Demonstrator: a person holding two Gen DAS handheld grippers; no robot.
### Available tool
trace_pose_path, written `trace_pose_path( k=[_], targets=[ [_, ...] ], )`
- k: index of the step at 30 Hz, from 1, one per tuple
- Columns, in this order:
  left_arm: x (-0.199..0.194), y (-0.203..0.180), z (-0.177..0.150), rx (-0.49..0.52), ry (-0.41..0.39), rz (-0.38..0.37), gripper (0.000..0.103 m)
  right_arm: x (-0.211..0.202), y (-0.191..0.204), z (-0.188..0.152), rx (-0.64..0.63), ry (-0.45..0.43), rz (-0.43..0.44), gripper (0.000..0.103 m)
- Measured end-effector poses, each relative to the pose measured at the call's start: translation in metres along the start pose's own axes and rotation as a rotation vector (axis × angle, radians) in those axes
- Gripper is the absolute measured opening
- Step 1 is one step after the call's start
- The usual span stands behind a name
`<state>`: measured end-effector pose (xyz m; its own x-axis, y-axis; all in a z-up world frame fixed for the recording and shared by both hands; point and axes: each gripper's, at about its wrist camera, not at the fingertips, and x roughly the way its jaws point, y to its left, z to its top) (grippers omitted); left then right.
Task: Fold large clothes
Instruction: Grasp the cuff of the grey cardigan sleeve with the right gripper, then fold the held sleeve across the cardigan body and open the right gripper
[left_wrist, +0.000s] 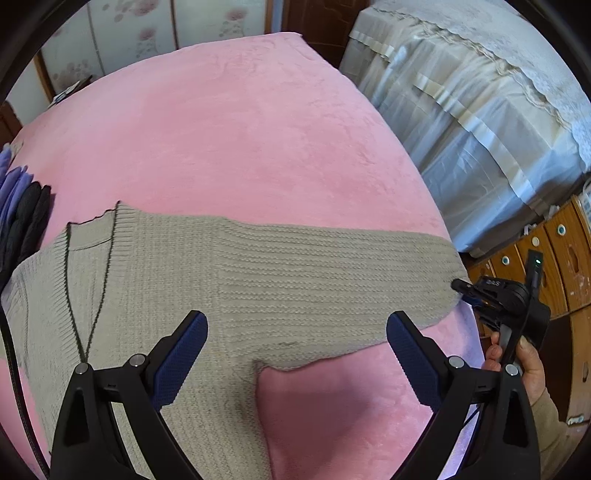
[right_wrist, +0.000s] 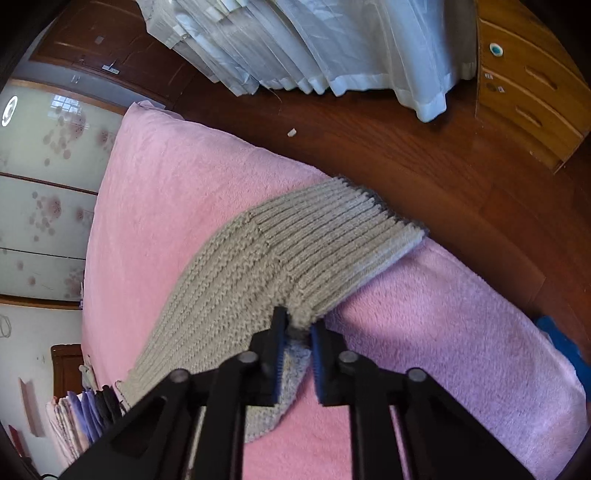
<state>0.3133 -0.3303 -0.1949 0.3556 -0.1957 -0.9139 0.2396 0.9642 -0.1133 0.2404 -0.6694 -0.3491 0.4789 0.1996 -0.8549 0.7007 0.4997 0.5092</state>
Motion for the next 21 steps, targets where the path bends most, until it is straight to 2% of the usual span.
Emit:
trace_pose_path(
  k=[4, 6, 10, 12, 14, 17, 21],
  targets=[
    [-0.012, 0.022, 0.004, -0.047, -0.022, 0.035, 0.097, -0.033, 0.033, -0.011, -0.122, -0.089, 0.075, 0.009],
    [-0.021, 0.04, 0.006, -0.081, -0.036, 0.056, 0.097, -0.056, 0.065, -0.024, -0.233, -0.114, 0.134, 0.008],
    [-0.036, 0.085, 0.006, -0.161, -0.059, 0.093, 0.097, -0.09, 0.131, -0.059, -0.435, -0.121, 0.246, 0.008],
    [-0.041, 0.108, 0.004, -0.194, -0.066, 0.11, 0.097, -0.099, 0.174, -0.088, -0.573, -0.105, 0.285, 0.008],
    [-0.044, 0.136, -0.002, -0.236, -0.071, 0.132, 0.097, -0.097, 0.205, -0.12, -0.68, -0.076, 0.312, 0.008],
    [-0.04, 0.178, -0.014, -0.297, -0.064, 0.147, 0.097, -0.077, 0.243, -0.166, -0.81, -0.03, 0.305, 0.008],
    [-0.022, 0.227, -0.029, -0.346, -0.043, 0.148, 0.097, -0.014, 0.282, -0.226, -0.906, 0.072, 0.262, 0.011]
  ],
)
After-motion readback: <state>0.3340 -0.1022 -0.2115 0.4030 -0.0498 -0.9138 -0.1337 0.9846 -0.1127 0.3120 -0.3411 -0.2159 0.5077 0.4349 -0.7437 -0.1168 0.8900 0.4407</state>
